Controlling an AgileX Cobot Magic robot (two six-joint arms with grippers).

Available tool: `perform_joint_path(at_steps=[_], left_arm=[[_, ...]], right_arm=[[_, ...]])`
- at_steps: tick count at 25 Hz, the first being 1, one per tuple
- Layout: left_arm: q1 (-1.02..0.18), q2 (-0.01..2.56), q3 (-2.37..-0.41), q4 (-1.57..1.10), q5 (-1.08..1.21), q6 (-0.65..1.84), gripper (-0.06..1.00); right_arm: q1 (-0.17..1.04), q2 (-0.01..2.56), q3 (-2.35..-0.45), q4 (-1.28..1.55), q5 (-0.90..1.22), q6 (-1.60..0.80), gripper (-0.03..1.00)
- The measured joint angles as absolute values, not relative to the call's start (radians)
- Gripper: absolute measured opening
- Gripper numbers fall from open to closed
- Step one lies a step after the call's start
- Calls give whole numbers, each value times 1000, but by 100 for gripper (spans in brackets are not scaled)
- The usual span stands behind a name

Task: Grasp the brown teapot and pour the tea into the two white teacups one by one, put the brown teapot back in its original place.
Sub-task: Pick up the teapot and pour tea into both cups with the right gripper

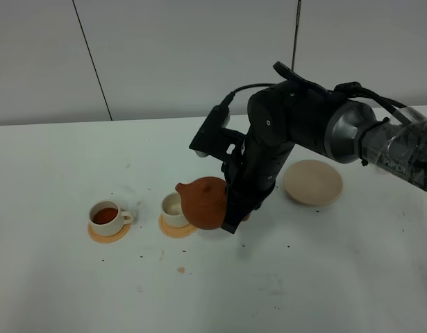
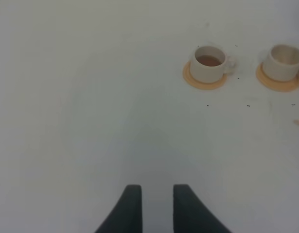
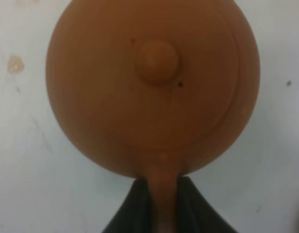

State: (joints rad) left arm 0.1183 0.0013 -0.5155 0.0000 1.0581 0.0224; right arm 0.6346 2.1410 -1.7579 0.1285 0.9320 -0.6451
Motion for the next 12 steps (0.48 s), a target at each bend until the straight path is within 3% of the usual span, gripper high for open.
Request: perform_joint_path(at_steps=[12], left_arm=[[118, 1, -516, 0, 1058, 22, 23]], right_arm=[[625, 2141, -1757, 131, 936, -645, 9]])
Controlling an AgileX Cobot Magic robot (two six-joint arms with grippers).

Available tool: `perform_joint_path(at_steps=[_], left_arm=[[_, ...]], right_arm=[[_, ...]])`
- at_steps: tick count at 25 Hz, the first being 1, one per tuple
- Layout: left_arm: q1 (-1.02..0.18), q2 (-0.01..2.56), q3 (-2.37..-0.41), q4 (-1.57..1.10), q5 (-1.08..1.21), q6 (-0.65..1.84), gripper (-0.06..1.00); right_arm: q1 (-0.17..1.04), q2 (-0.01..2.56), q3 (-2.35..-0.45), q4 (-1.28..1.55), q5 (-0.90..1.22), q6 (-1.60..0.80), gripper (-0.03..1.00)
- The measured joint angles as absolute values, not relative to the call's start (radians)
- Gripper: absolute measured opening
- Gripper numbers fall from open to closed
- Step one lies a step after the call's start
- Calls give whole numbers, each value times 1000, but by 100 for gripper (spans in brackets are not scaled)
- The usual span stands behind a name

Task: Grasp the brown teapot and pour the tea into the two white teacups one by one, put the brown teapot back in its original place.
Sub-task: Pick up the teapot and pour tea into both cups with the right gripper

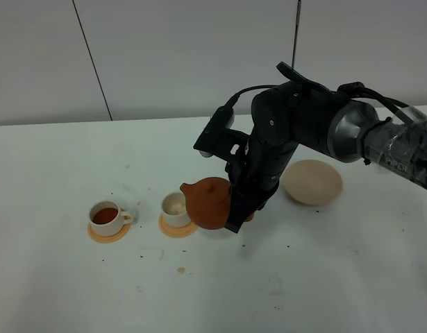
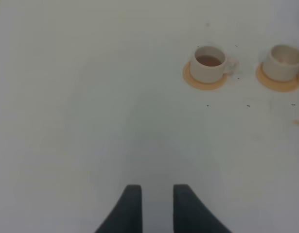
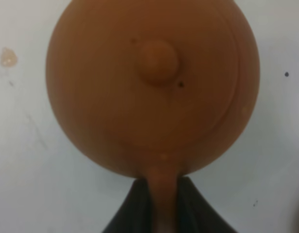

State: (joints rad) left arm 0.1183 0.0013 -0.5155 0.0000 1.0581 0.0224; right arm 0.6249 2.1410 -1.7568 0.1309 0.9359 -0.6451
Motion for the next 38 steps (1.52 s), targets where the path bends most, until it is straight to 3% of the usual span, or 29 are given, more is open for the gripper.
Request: perform_joint_path(at_steps=[19, 38], left_arm=[[118, 1, -516, 0, 1058, 22, 23], [118, 1, -516, 0, 1058, 22, 23]], right_arm=[[628, 2141, -1757, -8, 937, -726, 9], [760, 2141, -1757, -413, 845, -720, 9]])
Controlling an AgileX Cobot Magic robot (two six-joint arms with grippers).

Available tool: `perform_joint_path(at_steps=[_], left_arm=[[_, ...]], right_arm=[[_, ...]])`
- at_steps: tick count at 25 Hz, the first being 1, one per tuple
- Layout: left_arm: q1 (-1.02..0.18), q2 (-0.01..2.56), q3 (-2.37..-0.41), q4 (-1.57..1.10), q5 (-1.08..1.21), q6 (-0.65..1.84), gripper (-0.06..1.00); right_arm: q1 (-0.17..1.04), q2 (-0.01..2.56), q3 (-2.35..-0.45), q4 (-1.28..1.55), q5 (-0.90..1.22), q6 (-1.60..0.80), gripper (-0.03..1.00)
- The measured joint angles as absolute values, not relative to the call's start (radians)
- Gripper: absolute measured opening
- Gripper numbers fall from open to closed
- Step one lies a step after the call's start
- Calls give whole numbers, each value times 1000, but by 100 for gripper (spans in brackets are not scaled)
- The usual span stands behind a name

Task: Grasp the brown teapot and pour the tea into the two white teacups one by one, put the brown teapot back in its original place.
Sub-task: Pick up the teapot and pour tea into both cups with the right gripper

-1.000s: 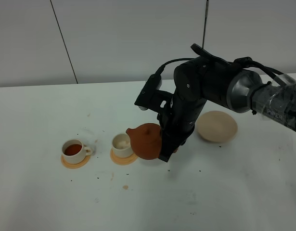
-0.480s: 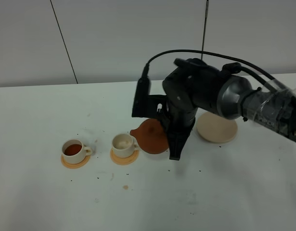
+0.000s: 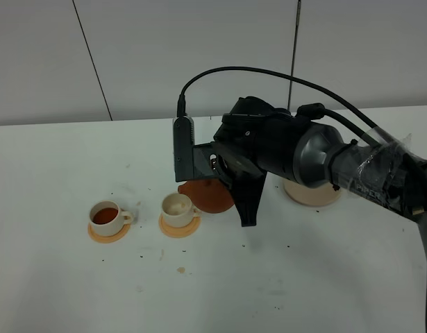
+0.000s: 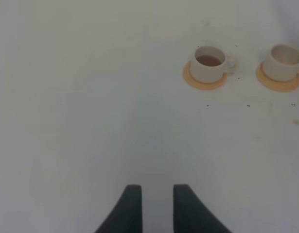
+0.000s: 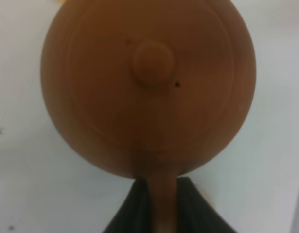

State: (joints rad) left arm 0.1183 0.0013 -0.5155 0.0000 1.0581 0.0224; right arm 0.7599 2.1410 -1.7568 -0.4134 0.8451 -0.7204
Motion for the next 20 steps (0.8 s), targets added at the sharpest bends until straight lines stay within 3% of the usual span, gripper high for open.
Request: perform_joint_path(at_steps=[20], left_arm=[[118, 1, -516, 0, 1058, 22, 23]], right_arm=[[801, 2141, -1757, -656, 782, -667, 9]])
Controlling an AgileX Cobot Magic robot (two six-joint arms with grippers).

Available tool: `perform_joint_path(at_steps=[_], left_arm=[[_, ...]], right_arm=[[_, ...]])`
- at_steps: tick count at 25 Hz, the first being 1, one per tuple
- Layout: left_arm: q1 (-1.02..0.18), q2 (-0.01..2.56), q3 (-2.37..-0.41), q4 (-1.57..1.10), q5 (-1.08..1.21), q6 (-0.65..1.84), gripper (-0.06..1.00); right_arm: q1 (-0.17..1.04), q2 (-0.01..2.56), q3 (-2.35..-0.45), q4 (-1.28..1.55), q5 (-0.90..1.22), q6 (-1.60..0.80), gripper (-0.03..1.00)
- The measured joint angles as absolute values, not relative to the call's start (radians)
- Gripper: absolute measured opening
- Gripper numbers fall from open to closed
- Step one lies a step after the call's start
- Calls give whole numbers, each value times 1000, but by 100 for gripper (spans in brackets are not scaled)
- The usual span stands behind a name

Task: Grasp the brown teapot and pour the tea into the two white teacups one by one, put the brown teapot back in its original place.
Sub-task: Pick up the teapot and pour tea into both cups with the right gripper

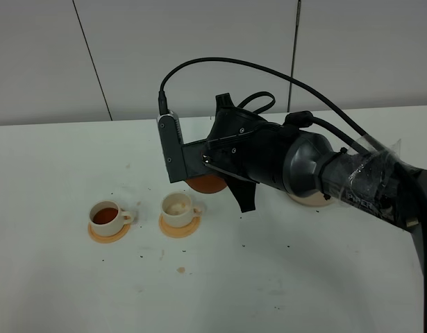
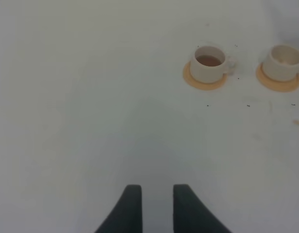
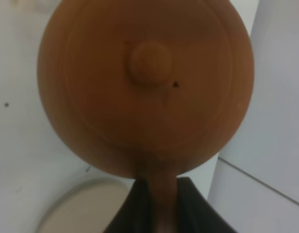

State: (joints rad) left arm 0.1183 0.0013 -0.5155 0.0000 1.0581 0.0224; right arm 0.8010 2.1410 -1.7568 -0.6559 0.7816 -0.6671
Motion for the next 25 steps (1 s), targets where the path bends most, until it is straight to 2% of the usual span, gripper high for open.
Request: perform_joint_path(at_steps=[9, 25], left_arm=[[118, 1, -516, 0, 1058, 22, 23], [118, 1, -516, 0, 1058, 22, 23]], right_arm=[[814, 2141, -1757, -681, 768, -685, 9], [823, 2161, -1757, -687, 809, -855, 9]])
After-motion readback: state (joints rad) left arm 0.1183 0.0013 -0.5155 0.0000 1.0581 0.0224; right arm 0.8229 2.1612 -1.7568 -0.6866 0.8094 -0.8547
